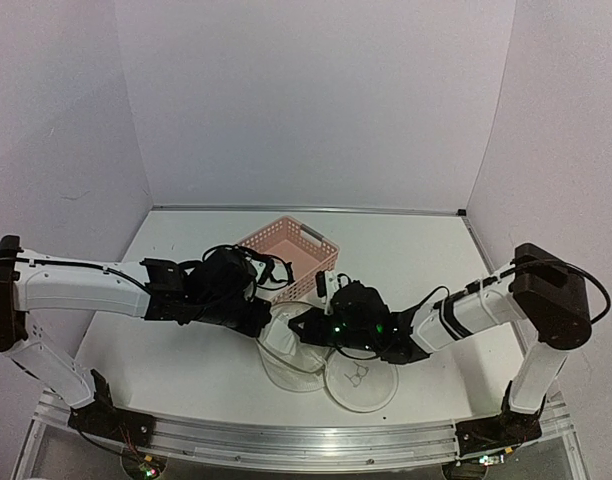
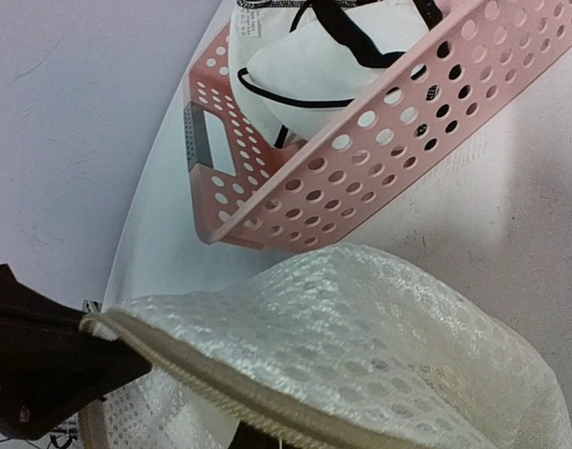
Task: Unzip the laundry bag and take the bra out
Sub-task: Pick up the bra from the laundry bag, then move the laundry bag to the center of the board.
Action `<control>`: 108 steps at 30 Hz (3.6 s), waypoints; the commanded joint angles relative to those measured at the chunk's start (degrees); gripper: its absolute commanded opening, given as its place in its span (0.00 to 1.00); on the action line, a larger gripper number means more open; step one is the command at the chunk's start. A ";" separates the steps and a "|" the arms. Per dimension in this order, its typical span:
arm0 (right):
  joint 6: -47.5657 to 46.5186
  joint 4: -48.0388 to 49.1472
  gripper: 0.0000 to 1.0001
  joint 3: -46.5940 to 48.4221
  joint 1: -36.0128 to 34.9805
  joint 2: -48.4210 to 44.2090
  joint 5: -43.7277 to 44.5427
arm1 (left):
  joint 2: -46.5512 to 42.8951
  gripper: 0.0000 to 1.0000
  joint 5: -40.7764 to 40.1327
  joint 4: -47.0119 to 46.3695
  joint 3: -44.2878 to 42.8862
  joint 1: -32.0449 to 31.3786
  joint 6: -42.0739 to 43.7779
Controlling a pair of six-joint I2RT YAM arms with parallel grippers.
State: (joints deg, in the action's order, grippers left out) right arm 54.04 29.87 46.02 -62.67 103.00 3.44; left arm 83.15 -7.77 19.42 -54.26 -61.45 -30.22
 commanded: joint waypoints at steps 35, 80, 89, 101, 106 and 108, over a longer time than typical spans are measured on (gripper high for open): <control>-14.13 14.69 0.00 -11.61 -1.75 -28.82 -0.84 | 1.84 0.00 -4.50 -1.43 -1.48 -0.07 -2.74; -22.27 18.24 0.00 2.05 -1.81 -32.29 5.07 | 2.16 0.00 1.64 -2.81 -1.73 -0.16 0.01; -25.94 8.36 0.00 9.70 -1.66 -30.80 11.90 | -1.50 0.00 3.20 -2.95 1.53 -1.10 0.27; -29.20 2.05 0.00 22.65 1.42 -21.11 12.78 | -8.71 0.00 5.01 -2.91 6.50 -1.19 0.23; -28.37 -0.74 0.00 28.17 4.39 -16.20 9.27 | -9.66 0.00 6.94 -2.97 7.77 -1.30 0.36; -28.01 -1.32 0.00 30.01 5.43 -14.18 8.17 | -10.48 0.00 7.05 -2.90 8.55 -1.35 0.14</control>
State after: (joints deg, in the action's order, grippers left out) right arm 25.96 29.15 70.46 -59.27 86.39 14.52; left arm 75.46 -2.28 17.52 -46.76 -62.48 -30.44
